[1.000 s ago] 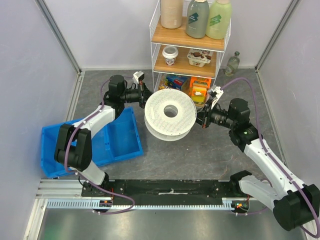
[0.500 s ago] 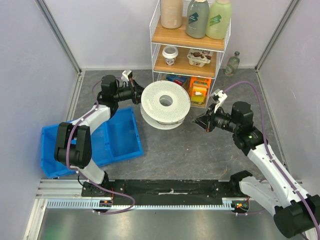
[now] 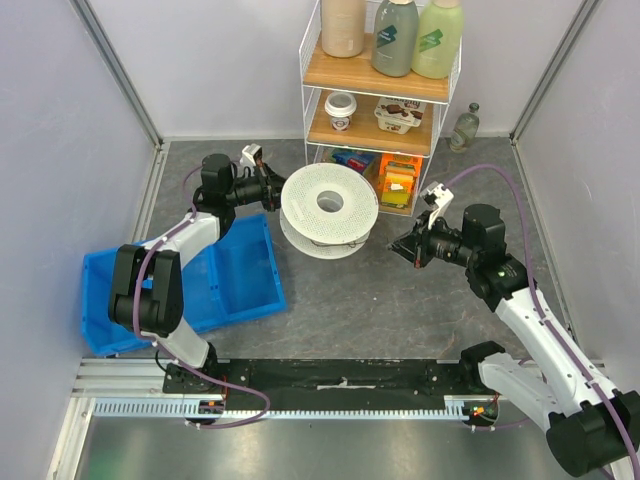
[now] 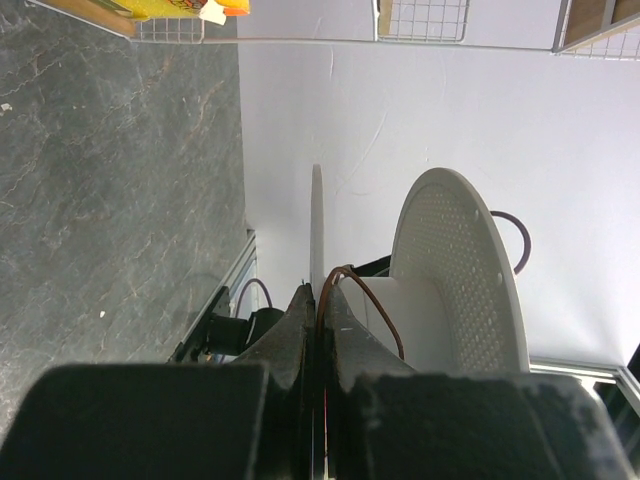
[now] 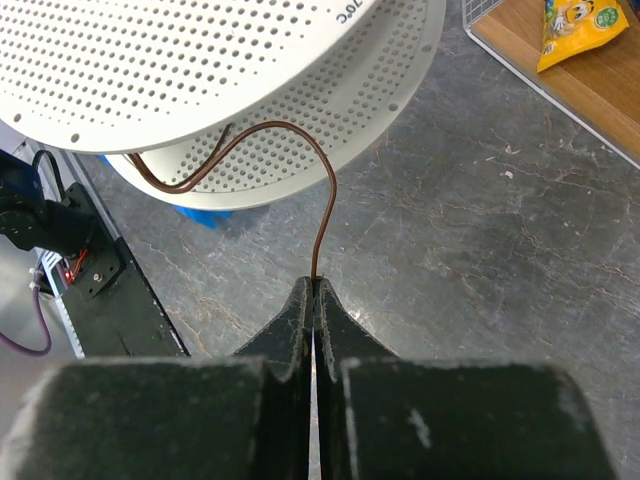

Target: Wrap the cables

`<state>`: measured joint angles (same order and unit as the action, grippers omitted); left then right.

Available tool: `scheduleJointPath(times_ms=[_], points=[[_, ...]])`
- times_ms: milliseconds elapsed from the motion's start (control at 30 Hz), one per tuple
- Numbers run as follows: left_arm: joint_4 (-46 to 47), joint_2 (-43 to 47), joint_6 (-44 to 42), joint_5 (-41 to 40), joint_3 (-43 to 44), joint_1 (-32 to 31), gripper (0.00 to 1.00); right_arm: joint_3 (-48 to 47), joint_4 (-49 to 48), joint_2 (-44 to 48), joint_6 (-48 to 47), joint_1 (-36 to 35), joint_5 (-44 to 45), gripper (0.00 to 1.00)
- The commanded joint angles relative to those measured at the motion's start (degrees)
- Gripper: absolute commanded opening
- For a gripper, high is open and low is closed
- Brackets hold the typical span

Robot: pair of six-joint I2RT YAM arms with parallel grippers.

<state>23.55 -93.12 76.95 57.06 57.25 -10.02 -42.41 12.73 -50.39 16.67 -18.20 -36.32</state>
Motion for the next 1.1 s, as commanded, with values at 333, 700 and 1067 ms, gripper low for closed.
scheduleJointPath(times_ms=[333, 700, 1067], points=[[5.36, 0.92, 4.35, 5.52, 0.58, -0.17, 0.02, -3.20, 1.33, -1.46, -3.39, 0.88, -2.17, 0.00], [2.82, 0.14, -3.37, 10.09, -0.92, -3.77, 0.02, -6.36, 1.33, -6.38, -5.86, 1.41, -7.01, 0.00], [4.73, -5.13, -7.17, 11.67, 0.67, -8.61, 0.02, -5.23, -0.42, -11.74, -2.34, 1.59, -15.53, 0.00]])
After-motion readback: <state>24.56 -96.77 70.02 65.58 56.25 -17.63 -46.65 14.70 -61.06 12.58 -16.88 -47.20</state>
